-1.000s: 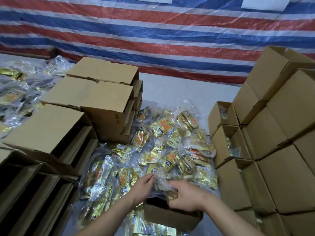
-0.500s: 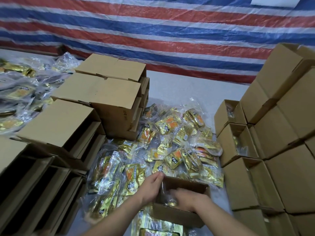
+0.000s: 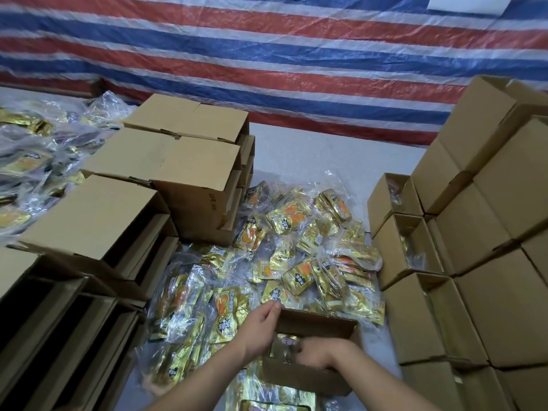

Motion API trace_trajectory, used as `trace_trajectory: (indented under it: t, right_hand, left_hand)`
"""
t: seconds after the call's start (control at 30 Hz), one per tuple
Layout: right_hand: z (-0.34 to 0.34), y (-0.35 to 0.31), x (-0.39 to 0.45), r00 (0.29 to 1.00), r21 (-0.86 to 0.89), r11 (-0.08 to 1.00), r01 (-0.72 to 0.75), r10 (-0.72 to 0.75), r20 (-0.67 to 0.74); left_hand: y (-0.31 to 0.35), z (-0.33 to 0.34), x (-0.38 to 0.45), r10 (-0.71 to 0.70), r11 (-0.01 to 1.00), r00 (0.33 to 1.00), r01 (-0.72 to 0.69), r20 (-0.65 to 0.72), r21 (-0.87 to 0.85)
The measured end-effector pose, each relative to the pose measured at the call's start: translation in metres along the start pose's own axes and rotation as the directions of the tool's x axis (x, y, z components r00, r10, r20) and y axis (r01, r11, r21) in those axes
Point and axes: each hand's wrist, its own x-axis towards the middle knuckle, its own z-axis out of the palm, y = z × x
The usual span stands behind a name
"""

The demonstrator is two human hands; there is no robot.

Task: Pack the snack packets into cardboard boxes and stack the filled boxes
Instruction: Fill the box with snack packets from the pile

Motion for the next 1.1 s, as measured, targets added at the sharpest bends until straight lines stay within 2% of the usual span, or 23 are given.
trace_trajectory:
  t: [0.1,0.2,0.27,0.33,0.4,0.43,0.5,0.53,0.57,0.67,0.73,0.8,0.93,1.1]
  right_hand:
    - [0.002,-0.005,0.003,0.996,0.064,0.994,-0.089,0.088,0.012]
    - [-0.005,-0.005,-0.006,0.997,0.150,0.986,-0.076,0.069,0.047]
    - [-0.011,-0.002,-0.017,0.999,0.123,0.992,0.025,-0.021,-0.031]
    - [-0.017,0.000,-0.030,0.969,0.147,0.977,0.153,-0.119,-0.217]
    - [-0.024,0.002,-0.044,0.880,0.192,0.943,0.273,-0.164,-0.447]
    - [-0.029,0.004,-0.049,0.808,0.159,0.936,0.314,-0.175,-0.563]
    - [-0.040,0.008,-0.053,0.666,0.040,0.953,0.301,-0.180,-0.724]
    - [-0.044,0.009,-0.053,0.632,0.000,0.965,0.263,-0.172,-0.755]
    - [-0.046,0.011,-0.052,0.634,-0.023,0.977,0.212,-0.156,-0.757]
    - [-0.038,0.018,-0.042,0.748,-0.062,0.997,0.039,-0.071,-0.660]
    - [-0.029,0.022,-0.037,0.756,-0.083,0.996,-0.027,-0.034,-0.653]
    - [-0.026,0.024,-0.034,0.727,-0.077,0.997,-0.020,-0.039,-0.686]
    - [-0.024,0.029,-0.034,0.722,-0.036,0.999,0.001,-0.025,-0.691]
    - [-0.026,0.042,-0.035,0.712,0.180,0.977,0.117,0.044,-0.700]
  left_hand:
    - [0.000,0.001,-0.001,0.005,0.999,1.000,-0.005,-0.012,0.036]
    - [0.001,0.000,-0.001,0.000,1.000,1.000,0.000,-0.009,0.015]
    - [0.001,-0.001,0.000,0.012,1.000,1.000,-0.013,0.002,0.019]
    - [0.001,-0.001,0.000,0.007,1.000,1.000,-0.006,0.017,-0.010]
    - [0.001,-0.001,-0.001,-0.019,0.998,0.999,0.021,0.035,-0.053]
    - [0.001,-0.001,-0.001,-0.020,0.999,0.999,0.022,0.037,-0.046]
    - [0.001,-0.001,-0.001,-0.013,1.000,0.999,0.014,0.031,-0.015]
    - [0.002,-0.001,-0.001,-0.015,1.000,0.999,0.015,0.029,-0.006]
    - [0.003,-0.002,-0.001,-0.017,1.000,1.000,0.017,0.026,0.003]
    - [0.006,-0.003,-0.002,-0.017,0.999,0.999,0.016,0.027,0.036]
    - [0.007,-0.002,-0.003,-0.009,0.999,0.999,0.008,0.031,0.049]
    - [0.008,0.000,-0.004,-0.004,0.999,1.000,0.003,0.024,0.052]
    - [0.011,0.001,-0.004,0.010,0.997,0.999,-0.013,0.043,0.081]
    - [0.039,-0.011,0.022,0.037,0.988,0.999,-0.040,0.022,0.147]
